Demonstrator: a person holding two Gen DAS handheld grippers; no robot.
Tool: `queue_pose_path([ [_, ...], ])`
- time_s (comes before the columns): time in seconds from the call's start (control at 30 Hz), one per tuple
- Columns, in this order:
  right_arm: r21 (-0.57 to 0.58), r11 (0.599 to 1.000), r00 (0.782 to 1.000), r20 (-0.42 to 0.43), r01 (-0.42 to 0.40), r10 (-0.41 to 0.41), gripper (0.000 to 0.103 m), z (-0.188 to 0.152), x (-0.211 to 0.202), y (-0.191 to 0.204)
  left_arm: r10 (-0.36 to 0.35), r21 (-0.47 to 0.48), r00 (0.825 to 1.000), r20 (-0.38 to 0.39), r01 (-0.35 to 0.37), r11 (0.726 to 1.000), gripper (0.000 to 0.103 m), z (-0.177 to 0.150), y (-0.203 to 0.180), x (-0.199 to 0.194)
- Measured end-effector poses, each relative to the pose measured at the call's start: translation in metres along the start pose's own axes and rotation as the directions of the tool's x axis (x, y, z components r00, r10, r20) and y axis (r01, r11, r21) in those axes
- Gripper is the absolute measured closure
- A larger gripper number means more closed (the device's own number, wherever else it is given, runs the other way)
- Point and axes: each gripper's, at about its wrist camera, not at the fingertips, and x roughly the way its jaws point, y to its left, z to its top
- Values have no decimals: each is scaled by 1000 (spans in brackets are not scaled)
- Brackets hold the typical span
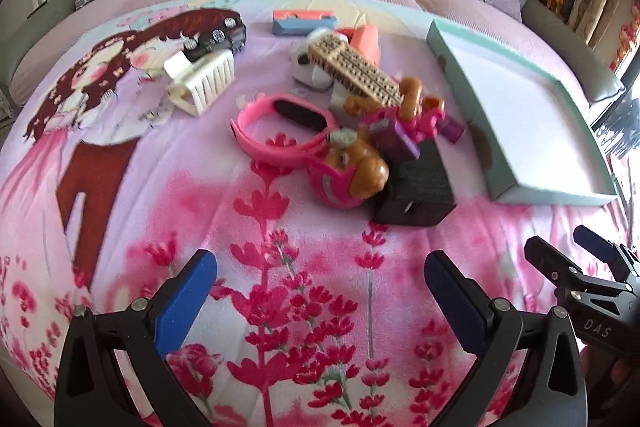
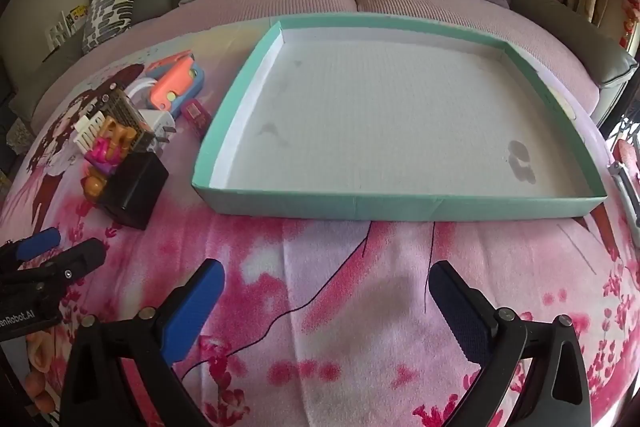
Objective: Organize rigid objects
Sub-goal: 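Move the right tool to the pink toy dog figure and close on it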
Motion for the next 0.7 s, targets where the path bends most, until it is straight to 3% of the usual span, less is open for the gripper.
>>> queue_pose_path([
  [0.2, -32, 999, 995, 100, -24, 27, 0, 14, -30, 15, 17, 22, 997, 69, -19, 1000, 0, 29, -4, -30],
  [0.3, -28, 998, 987, 149, -49, 53, 0, 52, -34, 11, 30, 8, 995, 92, -31, 999, 0, 56, -3, -39],
  [0.5, -20, 997, 990, 122, -71, 73, 0, 86, -32, 17, 51, -98, 996, 69, -44, 994, 0, 98, 11, -34],
  [0.7, -28, 995, 988, 119, -99, 102, 0, 103, -23, 27, 49, -183, 996, 70, -35, 983, 0, 109, 19, -32],
])
